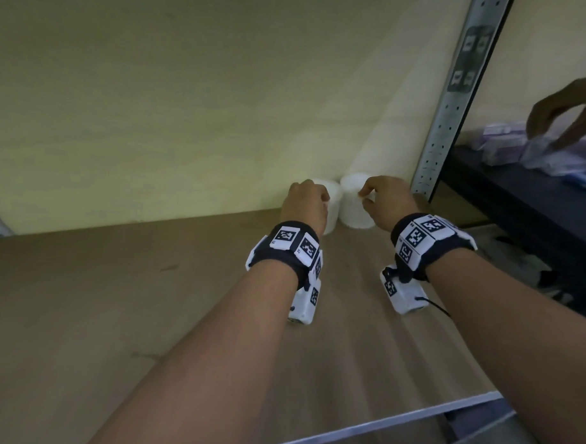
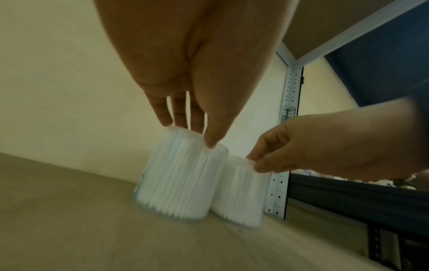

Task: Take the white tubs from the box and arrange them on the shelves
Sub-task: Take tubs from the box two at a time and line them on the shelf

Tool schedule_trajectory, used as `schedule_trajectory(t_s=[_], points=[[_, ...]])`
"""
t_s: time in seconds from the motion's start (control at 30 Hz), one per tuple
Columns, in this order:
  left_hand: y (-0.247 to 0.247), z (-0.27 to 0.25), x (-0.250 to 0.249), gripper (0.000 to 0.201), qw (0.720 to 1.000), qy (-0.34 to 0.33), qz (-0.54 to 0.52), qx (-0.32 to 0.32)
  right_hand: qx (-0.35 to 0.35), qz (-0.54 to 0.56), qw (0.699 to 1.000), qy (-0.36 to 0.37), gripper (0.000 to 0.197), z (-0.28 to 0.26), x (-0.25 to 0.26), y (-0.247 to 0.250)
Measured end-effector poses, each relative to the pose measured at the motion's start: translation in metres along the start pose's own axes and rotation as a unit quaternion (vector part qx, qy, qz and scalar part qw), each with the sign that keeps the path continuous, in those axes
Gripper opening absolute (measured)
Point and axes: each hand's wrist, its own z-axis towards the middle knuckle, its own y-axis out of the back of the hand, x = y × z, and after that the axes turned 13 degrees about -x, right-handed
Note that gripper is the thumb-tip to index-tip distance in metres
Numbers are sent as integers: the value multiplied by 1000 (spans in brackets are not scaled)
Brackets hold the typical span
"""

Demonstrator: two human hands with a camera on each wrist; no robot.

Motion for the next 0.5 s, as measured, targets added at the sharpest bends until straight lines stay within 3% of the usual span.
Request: schedule_trajectory(t_s=[0.23, 0.33, 0.4, 0.5], points=[[4, 4, -1, 30, 999, 1, 15, 32, 18, -18, 1000, 9, 25, 2, 1, 1], [21, 5, -2, 43, 996, 15, 2, 91, 55, -18, 998, 13, 35, -2, 4, 9], [36, 1, -2, 47, 995, 5, -4, 99, 76, -18, 997, 21, 43, -11, 7, 15], [58, -13, -1, 45, 995, -13, 10, 99, 63, 4, 997, 35, 39, -34, 12, 26]])
